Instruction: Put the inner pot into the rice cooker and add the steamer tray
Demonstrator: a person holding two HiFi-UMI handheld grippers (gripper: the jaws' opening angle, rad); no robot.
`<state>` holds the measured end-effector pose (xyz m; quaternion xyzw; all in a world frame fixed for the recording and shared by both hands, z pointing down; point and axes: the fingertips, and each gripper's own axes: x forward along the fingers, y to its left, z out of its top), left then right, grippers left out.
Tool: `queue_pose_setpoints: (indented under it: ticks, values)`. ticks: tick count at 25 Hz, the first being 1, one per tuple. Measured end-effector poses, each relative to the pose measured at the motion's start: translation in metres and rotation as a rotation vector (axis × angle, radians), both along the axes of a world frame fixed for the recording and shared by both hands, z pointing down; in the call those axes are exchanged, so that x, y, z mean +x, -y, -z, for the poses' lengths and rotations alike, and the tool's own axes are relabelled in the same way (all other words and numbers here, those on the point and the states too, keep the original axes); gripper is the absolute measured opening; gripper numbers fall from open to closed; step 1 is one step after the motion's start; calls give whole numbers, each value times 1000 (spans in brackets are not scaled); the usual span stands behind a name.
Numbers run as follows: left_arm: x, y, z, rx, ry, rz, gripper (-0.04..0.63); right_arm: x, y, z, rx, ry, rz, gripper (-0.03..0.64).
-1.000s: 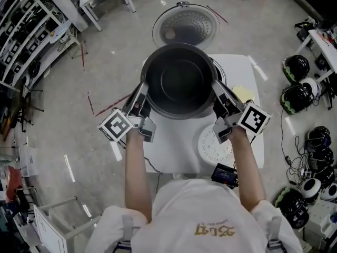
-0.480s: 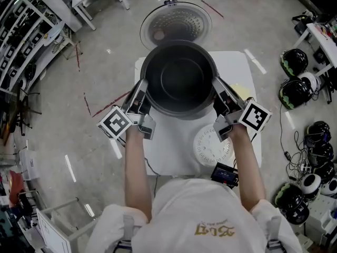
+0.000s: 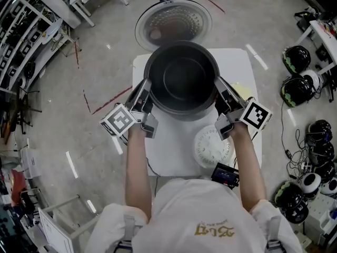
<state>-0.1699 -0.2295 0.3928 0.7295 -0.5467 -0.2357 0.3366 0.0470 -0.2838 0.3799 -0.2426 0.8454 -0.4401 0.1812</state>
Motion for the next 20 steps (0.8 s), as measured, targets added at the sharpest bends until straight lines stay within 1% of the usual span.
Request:
queue_pose_setpoints:
  ticks: [8, 10, 15, 20]
  values:
    - [-1, 10, -21, -47, 4, -14, 61, -3, 10, -16, -26, -38, 6, 35]
    - [0, 13, -25, -60, 17, -15, 61, -3, 12, -20, -32, -50, 9, 36]
    - [0, 18, -38, -98, 55, -19, 64, 1, 18, -41, -71, -124, -7, 37]
    - [1, 25, -54, -130, 84, -13, 66, 2, 27, -57, -85, -179, -11, 40]
